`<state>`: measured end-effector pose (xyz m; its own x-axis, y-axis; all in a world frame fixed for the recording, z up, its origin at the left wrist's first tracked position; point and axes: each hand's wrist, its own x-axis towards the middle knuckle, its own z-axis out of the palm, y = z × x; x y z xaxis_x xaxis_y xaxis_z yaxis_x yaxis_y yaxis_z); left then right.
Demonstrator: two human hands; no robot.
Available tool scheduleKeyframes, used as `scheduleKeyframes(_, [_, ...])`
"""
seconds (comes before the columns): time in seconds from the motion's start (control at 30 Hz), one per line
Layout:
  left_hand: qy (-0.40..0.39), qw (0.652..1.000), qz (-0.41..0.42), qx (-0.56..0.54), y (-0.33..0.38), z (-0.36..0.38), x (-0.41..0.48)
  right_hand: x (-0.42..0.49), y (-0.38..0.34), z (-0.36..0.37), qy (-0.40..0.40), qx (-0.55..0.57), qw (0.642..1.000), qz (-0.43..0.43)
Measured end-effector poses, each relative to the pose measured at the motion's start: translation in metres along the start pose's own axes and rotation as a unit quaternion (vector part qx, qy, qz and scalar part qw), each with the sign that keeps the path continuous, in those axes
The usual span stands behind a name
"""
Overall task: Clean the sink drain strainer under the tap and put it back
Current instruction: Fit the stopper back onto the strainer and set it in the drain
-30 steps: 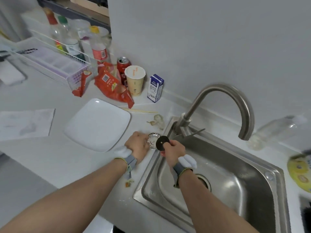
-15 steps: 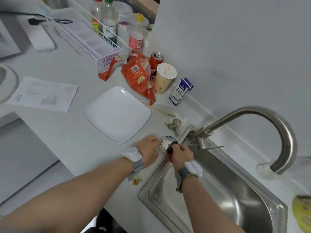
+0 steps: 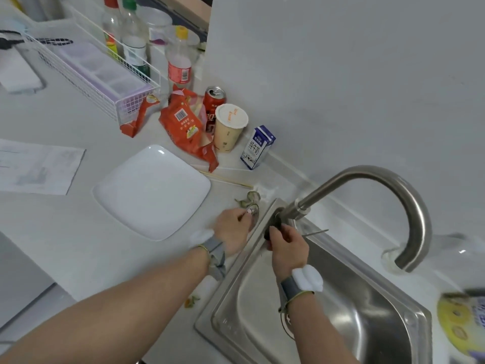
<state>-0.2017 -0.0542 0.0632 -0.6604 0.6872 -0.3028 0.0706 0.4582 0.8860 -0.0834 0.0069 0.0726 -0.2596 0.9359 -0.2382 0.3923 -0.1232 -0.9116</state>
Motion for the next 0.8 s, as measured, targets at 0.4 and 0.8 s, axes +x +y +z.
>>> scheduleKeyframes(0.4, [-0.012,0.909,-0.108,-0.403,0.003,0.007,-0.021,-0.002,-0.013,-0.001,-0.028,-0.109,0.986,-0.12])
scheduleKeyframes(0.8, [-0.009,0.942,-0.079,-0.325,-0.006,0.01,-0.038,-0.009,-0.019,-0.003,-0.082,-0.172,0.973,-0.131])
